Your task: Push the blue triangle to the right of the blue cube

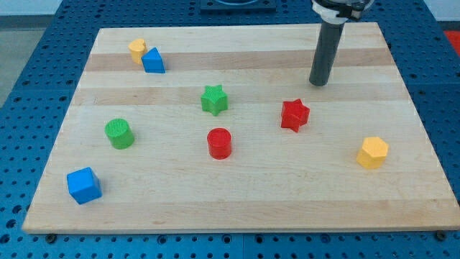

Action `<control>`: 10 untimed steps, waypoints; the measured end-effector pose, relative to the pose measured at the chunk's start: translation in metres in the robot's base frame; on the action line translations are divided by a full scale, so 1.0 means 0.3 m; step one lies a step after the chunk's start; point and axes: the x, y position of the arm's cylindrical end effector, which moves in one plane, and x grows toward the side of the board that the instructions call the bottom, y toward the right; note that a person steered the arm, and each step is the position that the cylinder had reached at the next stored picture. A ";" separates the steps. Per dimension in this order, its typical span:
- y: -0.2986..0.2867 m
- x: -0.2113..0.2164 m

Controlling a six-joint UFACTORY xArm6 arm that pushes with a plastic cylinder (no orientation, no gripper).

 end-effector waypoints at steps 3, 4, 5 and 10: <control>-0.226 -0.168; -0.264 -0.164; -0.390 -0.248; -1.121 0.051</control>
